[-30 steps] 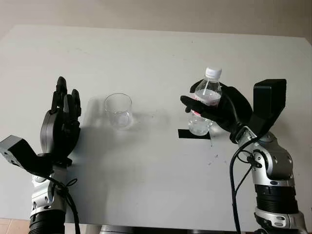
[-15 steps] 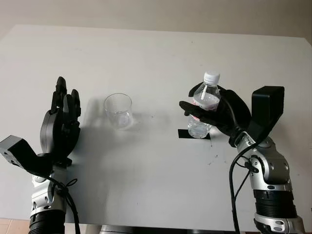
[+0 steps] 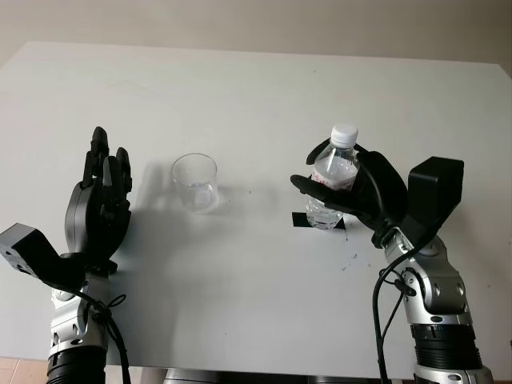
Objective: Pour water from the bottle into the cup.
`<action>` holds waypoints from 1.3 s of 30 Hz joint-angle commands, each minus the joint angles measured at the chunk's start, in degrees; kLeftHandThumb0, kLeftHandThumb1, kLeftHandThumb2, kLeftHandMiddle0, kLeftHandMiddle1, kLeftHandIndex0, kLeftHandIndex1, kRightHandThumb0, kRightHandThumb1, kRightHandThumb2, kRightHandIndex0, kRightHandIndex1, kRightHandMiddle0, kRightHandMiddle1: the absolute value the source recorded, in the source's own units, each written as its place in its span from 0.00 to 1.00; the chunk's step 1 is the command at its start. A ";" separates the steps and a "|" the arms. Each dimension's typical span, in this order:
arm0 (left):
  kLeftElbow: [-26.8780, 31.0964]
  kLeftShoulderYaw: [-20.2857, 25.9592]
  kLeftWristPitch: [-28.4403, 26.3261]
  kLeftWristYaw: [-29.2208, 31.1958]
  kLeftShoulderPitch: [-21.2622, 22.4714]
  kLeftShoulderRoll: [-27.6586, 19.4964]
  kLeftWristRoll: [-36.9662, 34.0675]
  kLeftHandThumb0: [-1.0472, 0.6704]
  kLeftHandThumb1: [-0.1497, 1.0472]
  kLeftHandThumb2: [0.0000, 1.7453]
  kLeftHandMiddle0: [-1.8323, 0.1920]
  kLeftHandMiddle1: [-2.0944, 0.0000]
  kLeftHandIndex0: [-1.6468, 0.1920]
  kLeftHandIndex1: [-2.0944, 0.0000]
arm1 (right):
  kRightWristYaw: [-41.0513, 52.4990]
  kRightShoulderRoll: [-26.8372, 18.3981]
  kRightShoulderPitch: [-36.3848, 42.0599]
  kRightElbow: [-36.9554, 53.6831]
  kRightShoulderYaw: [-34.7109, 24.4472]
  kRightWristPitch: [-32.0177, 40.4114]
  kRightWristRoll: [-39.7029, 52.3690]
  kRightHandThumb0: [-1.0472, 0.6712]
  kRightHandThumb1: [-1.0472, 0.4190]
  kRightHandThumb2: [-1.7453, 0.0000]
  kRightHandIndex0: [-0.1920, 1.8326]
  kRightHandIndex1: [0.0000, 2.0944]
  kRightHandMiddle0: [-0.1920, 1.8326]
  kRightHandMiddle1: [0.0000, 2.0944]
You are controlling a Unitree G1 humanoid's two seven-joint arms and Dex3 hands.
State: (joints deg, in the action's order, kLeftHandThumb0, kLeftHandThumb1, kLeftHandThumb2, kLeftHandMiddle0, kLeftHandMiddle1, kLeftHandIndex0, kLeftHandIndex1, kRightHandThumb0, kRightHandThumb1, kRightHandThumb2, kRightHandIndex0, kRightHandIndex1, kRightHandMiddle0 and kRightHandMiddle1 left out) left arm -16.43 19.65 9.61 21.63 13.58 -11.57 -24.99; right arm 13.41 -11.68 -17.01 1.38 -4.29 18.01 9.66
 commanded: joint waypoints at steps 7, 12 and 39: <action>0.99 0.19 -0.02 0.22 -0.78 -0.60 0.14 0.18 1.00 0.31 1.00 1.00 1.00 1.00 | -1.73 2.30 4.22 1.09 -0.23 -1.80 0.44 0.41 0.03 0.97 0.01 1.00 0.02 1.00; 0.83 0.32 -0.37 0.32 -0.47 -0.69 -0.19 0.18 1.00 0.30 1.00 1.00 1.00 1.00 | 0.90 2.07 5.62 0.57 -0.49 -2.82 2.26 0.38 0.05 0.97 0.00 0.86 0.00 0.84; 0.89 0.19 -0.36 -0.51 -0.50 -0.10 0.15 0.19 1.00 0.30 1.00 0.98 1.00 1.00 | 2.33 -2.53 5.78 -9.67 0.04 -21.69 -6.42 0.06 0.10 0.97 0.00 0.00 0.00 0.00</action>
State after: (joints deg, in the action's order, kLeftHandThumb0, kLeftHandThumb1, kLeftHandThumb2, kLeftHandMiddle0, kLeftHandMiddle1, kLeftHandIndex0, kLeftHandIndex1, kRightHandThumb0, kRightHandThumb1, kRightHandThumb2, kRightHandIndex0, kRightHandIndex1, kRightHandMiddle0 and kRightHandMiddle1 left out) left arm -16.51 19.76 9.27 21.32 13.47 -11.70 -24.96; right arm 16.35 -14.17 -10.66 -7.71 -3.53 -2.28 3.43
